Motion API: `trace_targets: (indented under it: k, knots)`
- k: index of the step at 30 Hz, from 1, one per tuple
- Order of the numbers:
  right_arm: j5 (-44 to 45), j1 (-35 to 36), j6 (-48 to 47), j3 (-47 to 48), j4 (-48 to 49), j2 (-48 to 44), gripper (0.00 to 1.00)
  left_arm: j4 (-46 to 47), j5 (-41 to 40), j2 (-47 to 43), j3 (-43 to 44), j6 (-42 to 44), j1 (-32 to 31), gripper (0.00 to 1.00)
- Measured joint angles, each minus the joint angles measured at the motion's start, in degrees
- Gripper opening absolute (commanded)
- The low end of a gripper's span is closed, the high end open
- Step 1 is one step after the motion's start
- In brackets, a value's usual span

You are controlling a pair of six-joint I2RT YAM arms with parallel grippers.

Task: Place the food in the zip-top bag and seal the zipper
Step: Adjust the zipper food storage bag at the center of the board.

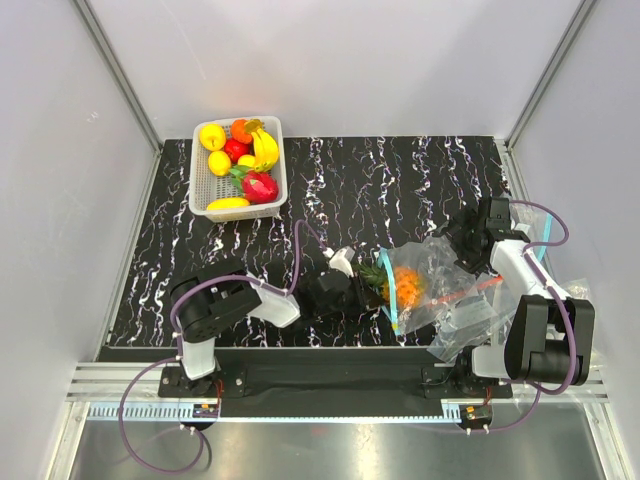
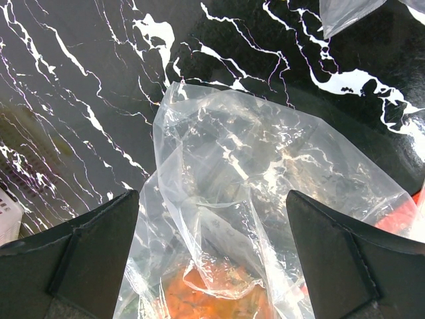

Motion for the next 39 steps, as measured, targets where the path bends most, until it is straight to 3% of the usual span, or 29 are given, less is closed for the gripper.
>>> trace_targets:
  k: [3, 9, 12, 17, 23, 32, 39]
  knots:
    - [0.0, 0.0, 0.0, 0.0, 0.0, 0.0, 1.0, 0.0, 0.0, 0.0, 0.0, -0.3, -0.1, 0.01]
    - [1.7, 0.0, -2.2, 1.7, -2.5, -0.2, 1.0, -4.4, -0.9, -0.8, 1.6, 2.8, -0.2, 0.0]
    - [6.8, 1.2, -4.9, 5.3, -5.8, -1.3, 1.0, -7.5, -2.6, -2.8, 1.8, 5.0, -0.2, 0.0]
    - [21.2, 13.9, -8.5, 16.7, -12.7, -3.2, 1.0, -10.5, -5.0, -5.1, 1.9, 7.6, -0.2, 0.0]
    - [27.5, 27.7, -11.0, 29.7, -21.6, 0.0, 0.95, -12.8, -6.4, -5.5, 2.0, 9.5, -0.2, 0.0]
    - [30.7, 46.5, -10.4, 32.7, -34.8, 5.2, 0.84, -13.8, -7.2, -5.9, 2.0, 10.9, -0.2, 0.0]
    - [33.2, 50.4, -9.0, 33.6, -39.1, 9.1, 0.82, -14.3, -7.3, -6.6, 2.0, 11.1, -0.2, 0.0]
